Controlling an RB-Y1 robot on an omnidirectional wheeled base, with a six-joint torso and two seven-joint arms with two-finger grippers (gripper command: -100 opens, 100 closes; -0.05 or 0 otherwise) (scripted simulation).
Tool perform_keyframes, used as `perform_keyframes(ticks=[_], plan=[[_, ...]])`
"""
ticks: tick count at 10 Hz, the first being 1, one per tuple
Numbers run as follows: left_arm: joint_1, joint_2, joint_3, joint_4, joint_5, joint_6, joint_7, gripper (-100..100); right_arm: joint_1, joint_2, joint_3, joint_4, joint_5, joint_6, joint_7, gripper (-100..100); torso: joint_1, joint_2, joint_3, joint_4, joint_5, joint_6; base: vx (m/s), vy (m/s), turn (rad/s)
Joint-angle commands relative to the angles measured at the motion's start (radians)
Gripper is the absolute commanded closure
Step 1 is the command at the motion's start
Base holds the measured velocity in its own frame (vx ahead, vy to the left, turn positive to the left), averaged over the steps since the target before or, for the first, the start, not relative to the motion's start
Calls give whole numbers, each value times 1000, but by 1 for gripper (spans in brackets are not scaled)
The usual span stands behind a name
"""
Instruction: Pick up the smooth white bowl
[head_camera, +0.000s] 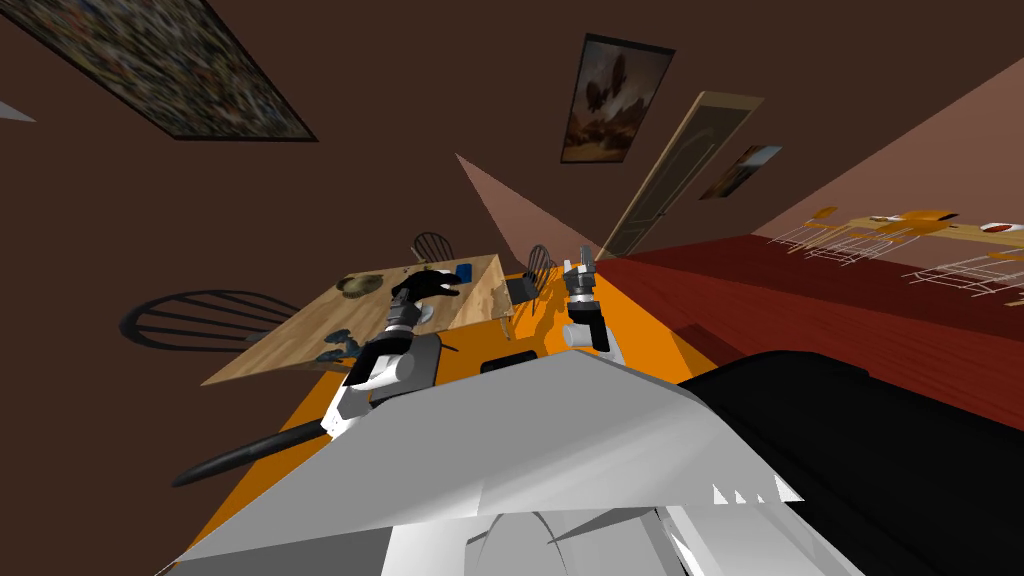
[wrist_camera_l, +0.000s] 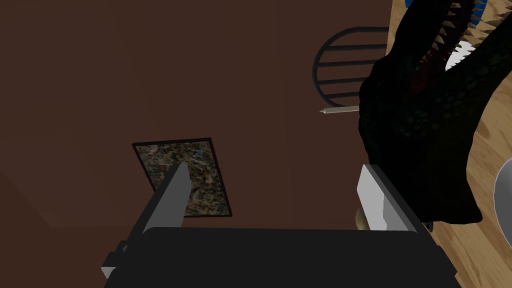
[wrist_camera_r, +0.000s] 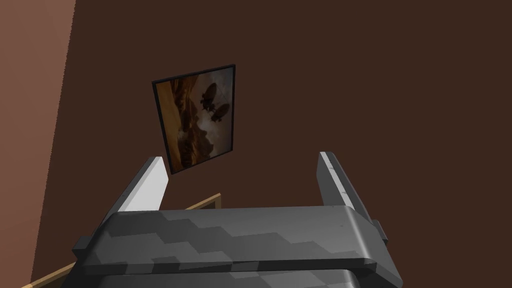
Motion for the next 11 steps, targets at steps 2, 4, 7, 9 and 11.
perform_keyframes(ticks=[2, 4, 7, 9, 11], plan=[[-31, 26, 20, 47, 34, 69, -23, -100, 0, 0, 0, 0, 0, 0, 0, 0, 0, -1, -1, 0, 0, 0, -40, -16, -29], [-48, 44, 31, 84, 57, 110, -36, -100, 0, 0, 0, 0, 0, 0, 0, 0, 1, -2, -1, 0, 0, 0, -34, -15, -27], [-81, 79, 51, 159, 103, 179, -60, -100, 0, 0, 0, 0, 0, 0, 0, 0, 0, -2, -1, 0, 0, 0, -35, -19, -46], [-98, 97, 61, 197, 125, 220, -71, -100, 0, 0, 0, 0, 0, 0, 0, 0, 1, -3, -2, -1, 0, 0, -16, -4, -44], [-114, 113, 70, 236, 147, 255, -81, -100, 0, 0, 0, 0, 0, 0, 0, 0, 2, -4, -2, -1, 0, 0, 4, 1, -35]])
